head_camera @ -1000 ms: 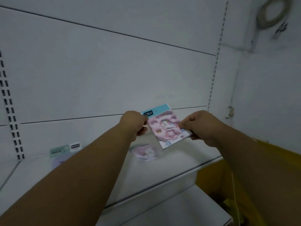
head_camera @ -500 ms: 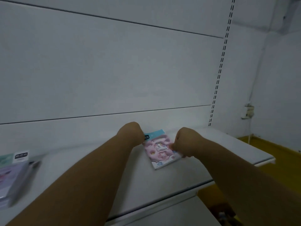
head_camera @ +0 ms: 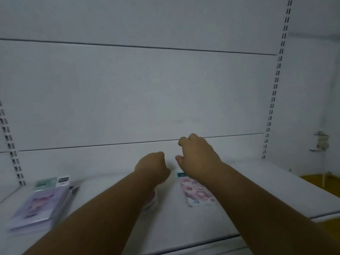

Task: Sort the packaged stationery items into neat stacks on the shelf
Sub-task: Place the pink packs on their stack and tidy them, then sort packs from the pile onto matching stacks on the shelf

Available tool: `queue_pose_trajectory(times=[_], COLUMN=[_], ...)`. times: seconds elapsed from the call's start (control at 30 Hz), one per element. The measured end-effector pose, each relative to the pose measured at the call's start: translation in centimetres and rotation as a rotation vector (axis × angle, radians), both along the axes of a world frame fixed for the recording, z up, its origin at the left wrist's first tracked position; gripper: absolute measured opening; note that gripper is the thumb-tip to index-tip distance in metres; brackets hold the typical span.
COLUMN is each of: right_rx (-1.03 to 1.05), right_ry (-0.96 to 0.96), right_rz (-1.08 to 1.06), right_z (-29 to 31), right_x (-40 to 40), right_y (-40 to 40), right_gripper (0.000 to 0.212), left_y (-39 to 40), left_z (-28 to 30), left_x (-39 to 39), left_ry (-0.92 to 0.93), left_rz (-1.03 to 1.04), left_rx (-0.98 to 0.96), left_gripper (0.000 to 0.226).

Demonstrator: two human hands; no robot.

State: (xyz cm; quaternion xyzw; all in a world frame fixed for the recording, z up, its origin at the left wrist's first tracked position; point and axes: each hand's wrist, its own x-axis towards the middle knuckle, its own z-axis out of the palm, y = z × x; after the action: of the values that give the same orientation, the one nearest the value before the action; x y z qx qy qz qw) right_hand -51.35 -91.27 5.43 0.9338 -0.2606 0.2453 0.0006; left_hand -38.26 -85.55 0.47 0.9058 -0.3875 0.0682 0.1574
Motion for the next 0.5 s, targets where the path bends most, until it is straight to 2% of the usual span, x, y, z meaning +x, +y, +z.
queue_pose_trajectory(times=[0.2,0.5], right_rx=[-0.075,-0.094], right_ry=[-0.101,-0.106], right_rz=[0.226,0.582], right_z=[3.8,4.8], right_x=[6.1,17.2], right_y=[11.8,41.3], right_gripper=[0.044,0.045], left_y=[14.7,47.6], left_z=[1.8,2.1], left_x=[2.5,9.1], left_ry=[-0.060,-0.074], left_rz=[0.070,0.461], left_rx=[-0.033,-0.039], left_gripper=[0.038,0.041])
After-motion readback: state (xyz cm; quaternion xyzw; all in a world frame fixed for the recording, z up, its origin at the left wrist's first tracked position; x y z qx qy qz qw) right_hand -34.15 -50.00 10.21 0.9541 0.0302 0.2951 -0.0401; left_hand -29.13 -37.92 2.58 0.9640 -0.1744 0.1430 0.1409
